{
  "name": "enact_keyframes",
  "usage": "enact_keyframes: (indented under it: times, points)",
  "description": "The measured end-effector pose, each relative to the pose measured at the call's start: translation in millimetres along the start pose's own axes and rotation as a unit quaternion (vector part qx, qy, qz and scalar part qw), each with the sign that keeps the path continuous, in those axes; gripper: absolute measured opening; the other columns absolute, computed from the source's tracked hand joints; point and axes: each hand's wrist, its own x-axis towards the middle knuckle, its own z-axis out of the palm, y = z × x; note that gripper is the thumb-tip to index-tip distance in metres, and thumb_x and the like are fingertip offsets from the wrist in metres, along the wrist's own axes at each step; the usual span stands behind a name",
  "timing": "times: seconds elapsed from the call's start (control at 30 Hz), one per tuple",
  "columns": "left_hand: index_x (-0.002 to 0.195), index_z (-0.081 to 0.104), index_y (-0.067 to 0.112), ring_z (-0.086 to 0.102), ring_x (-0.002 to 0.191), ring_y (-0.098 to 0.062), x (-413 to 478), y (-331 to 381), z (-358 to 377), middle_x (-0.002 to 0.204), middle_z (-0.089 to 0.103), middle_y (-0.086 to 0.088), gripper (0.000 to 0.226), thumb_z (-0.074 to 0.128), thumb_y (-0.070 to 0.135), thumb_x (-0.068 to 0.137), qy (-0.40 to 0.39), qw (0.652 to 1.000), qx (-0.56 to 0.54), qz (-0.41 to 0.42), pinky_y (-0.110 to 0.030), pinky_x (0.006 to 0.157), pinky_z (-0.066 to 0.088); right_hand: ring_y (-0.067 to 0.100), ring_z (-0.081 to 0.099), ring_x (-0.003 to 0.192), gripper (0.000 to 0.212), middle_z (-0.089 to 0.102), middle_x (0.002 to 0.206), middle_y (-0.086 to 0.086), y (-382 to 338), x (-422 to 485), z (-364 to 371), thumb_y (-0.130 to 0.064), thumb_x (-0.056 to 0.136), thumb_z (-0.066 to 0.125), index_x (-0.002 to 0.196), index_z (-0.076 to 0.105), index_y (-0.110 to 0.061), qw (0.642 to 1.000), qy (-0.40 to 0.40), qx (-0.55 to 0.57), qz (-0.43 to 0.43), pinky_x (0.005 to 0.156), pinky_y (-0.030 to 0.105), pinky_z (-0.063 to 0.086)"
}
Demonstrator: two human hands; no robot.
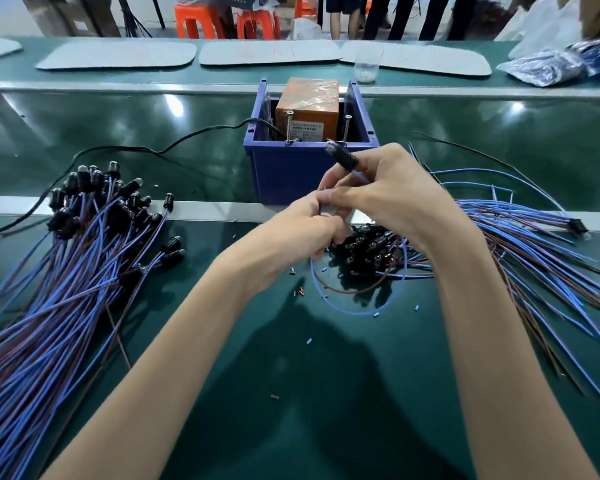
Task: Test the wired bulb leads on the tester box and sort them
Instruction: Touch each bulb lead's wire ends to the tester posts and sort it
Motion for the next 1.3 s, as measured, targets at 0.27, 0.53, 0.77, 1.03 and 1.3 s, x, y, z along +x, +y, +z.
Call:
enact_keyframes:
  times: [0.27, 0.53, 0.77, 1.03, 1.3]
  points:
    - [0.097, 0.052, 0.019, 0.034, 0.041, -0.004, 5.9, 10.2, -1.8, 0.052, 0.046, 0.010, 0.041, 0.052, 0.016, 0.056, -0.013, 0.999, 0.039, 0.006, -0.014, 0.038, 0.027, 0.008, 0.063, 0.062, 0.013, 0.072, 0.069, 0.000, 5.2, -3.5, -2.6, -0.011, 0.078, 0.076, 0.070, 0.070, -0.020, 1.000, 0.027, 0.002, 0.001, 0.068, 0.025, 0.052]
    - [0.084, 0.057, 0.018, 0.039, 0.049, -0.007, 2.5, 13.3, -7.5, 0.057, 0.057, 0.006, 0.020, 0.056, 0.013, 0.064, -0.017, 0.999, -0.003, 0.036, -0.019, 0.051, 0.032, 0.014, 0.064, 0.060, 0.013, 0.071, 0.068, 0.005, 6.5, -3.9, -2.1, -0.004, 0.078, 0.071, 0.075, 0.068, -0.016, 0.998, 0.031, 0.048, -0.033, 0.067, 0.029, 0.053]
    - [0.094, 0.063, 0.009, 0.051, 0.053, 0.000, -0.8, 4.7, -18.4, 0.064, 0.064, 0.005, 0.024, 0.041, 0.001, 0.100, -0.008, 0.997, 0.024, 0.076, -0.010, 0.058, 0.045, 0.010, 0.061, 0.052, 0.012, 0.070, 0.062, 0.004, 11.8, -0.2, -3.2, -0.006, 0.075, 0.076, 0.069, 0.069, -0.015, 0.996, 0.075, 0.051, 0.026, 0.064, 0.024, 0.051]
    - [0.087, 0.066, 0.013, 0.044, 0.048, 0.001, 0.9, -2.2, -25.9, 0.065, 0.071, 0.005, 0.019, 0.051, 0.008, 0.098, 0.037, 0.994, 0.081, 0.060, -0.008, 0.053, 0.040, 0.003, 0.060, 0.052, 0.010, 0.069, 0.060, -0.004, 15.4, -0.8, -2.6, -0.010, 0.081, 0.073, 0.072, 0.071, -0.013, 0.999, 0.040, 0.019, 0.027, 0.062, 0.015, 0.048]
    - [0.081, 0.064, 0.016, 0.047, 0.074, -0.018, -1.5, -0.6, -21.3, 0.056, 0.064, 0.009, 0.024, 0.049, 0.010, 0.099, 0.037, 0.990, 0.124, 0.058, -0.027, 0.068, 0.038, -0.005, 0.056, 0.044, 0.026, 0.063, 0.048, -0.011, 22.1, 6.2, 7.4, -0.013, 0.085, 0.069, 0.060, 0.064, -0.020, 0.994, 0.078, -0.037, 0.061, 0.049, 0.007, 0.041]
